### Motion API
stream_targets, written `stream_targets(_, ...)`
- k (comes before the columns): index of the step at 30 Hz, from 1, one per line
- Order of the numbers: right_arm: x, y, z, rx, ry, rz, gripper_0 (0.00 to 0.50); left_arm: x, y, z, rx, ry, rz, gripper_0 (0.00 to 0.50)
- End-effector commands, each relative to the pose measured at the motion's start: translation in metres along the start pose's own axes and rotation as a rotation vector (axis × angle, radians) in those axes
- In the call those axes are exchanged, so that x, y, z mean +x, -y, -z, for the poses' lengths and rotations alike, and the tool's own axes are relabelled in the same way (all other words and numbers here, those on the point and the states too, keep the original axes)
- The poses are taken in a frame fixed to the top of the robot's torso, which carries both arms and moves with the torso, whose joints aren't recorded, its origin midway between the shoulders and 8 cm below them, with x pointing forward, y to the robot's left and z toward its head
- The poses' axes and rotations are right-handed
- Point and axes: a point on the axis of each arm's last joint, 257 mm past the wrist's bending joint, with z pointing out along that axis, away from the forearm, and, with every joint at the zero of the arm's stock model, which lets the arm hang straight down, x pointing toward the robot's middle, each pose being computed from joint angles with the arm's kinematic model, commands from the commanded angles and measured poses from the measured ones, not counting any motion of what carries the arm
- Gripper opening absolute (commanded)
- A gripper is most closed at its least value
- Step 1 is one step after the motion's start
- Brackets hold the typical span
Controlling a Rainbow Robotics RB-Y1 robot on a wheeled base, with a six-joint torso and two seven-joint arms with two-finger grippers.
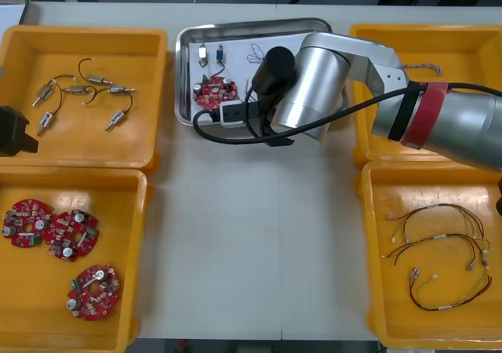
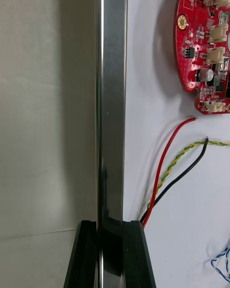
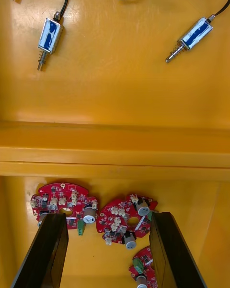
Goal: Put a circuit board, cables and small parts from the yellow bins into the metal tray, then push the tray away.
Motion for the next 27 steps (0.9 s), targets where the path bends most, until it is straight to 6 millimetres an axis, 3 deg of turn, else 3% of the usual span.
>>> stream_targets(1,-0.024,0.031,0.011,0.059,0.041,0.041,0.0,-0.006,-0.02,0.017,-0.053,0.038,0.015,0.5)
stream_targets(8,-0.016,0.046,0.006,0.078,0.021,0.019,0.0,-0.006,-0.02,0.017,-0.053,0.038,0.015,0.5)
stream_targets(14,-0.02,0.055,0.003,0.095,0.034,0.008,0.0,-0.006,-0.02,0.017,-0.053,0.038,0.015,0.5)
stream_targets(27,-0.03,0.054,0.003,0.097,0.058,0.014,0.014,-0.006,-0.02,0.017,-0.053,0.038,0.015,0.5)
